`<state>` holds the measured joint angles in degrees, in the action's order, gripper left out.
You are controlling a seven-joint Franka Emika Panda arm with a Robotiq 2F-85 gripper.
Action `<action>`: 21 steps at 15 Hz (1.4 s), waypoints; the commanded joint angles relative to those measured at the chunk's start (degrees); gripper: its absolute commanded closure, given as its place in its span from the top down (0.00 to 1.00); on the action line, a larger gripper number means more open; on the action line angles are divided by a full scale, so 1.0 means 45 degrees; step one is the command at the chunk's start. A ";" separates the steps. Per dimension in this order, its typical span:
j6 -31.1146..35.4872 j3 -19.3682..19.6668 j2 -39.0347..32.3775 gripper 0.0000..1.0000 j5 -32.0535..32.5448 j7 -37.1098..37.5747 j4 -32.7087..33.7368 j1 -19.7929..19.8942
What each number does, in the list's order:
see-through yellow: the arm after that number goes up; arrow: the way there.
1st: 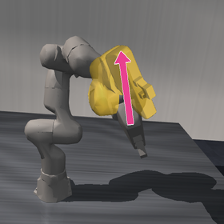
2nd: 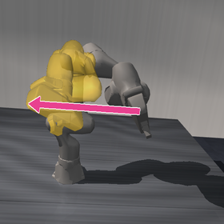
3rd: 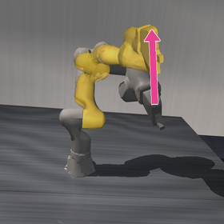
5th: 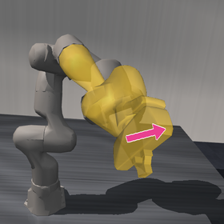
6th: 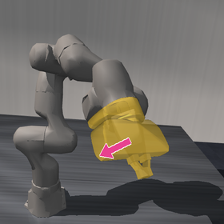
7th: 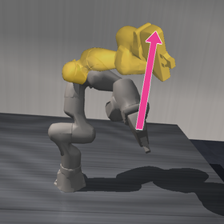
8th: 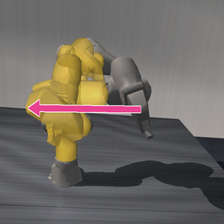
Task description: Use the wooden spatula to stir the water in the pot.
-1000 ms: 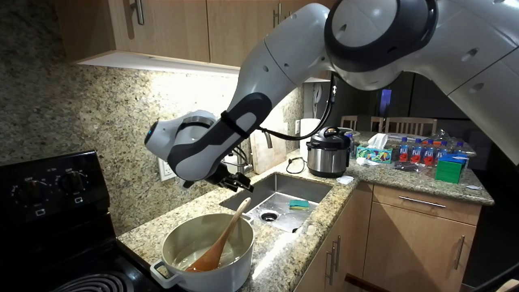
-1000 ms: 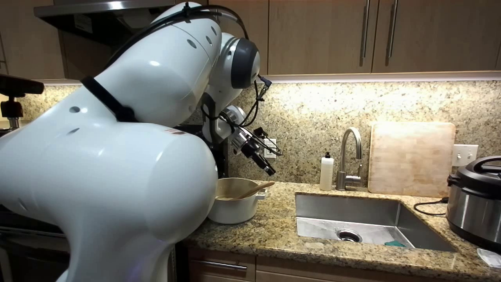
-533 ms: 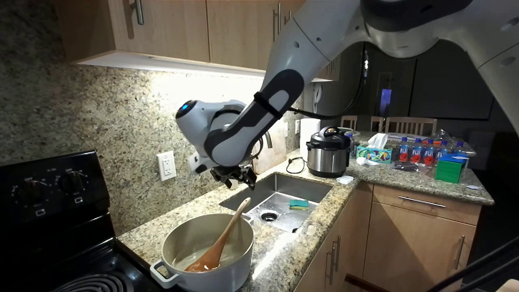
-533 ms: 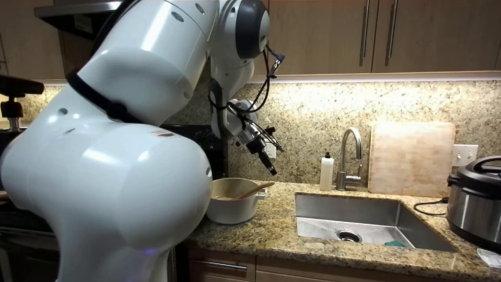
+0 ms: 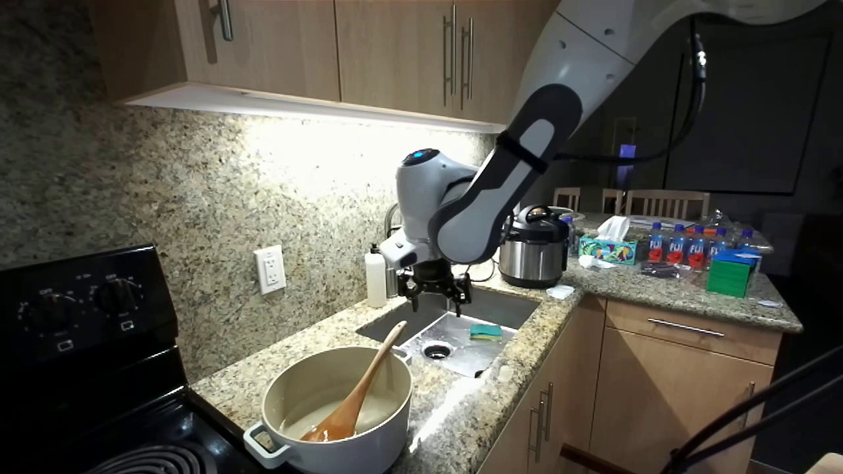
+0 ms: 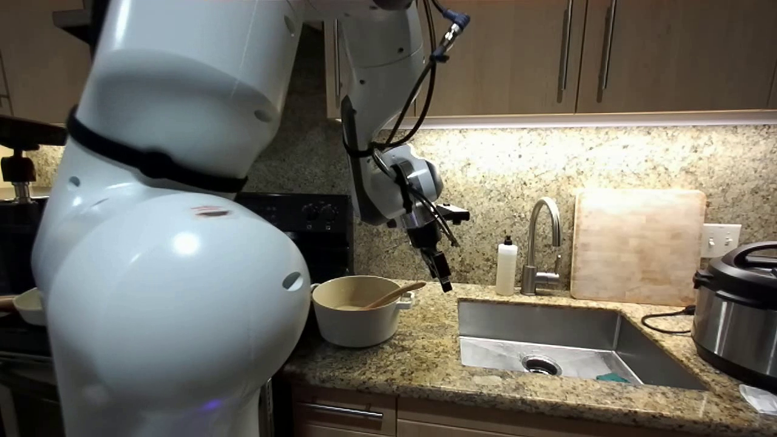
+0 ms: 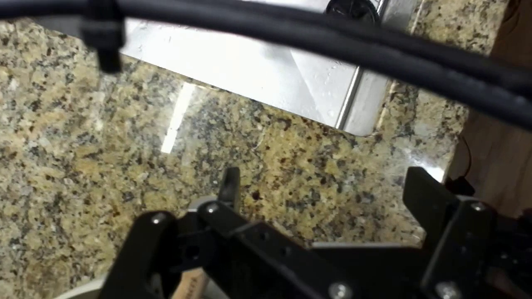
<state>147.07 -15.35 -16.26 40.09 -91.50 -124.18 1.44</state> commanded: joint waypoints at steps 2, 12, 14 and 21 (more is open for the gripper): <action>0.2552 0.0468 0.2062 1.00 -0.2550 -0.3050 -0.3100 0.0634; 0.1062 0.0662 0.4266 1.00 -0.8381 -0.6866 -0.3949 0.0200; -0.0290 0.1073 0.5005 1.00 -0.7478 -0.5690 -0.3895 -0.0298; -0.2460 0.1468 0.5520 1.00 -0.6322 -0.3970 -0.3292 -0.1504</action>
<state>136.14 -10.75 8.66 11.22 -109.67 -139.08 -3.31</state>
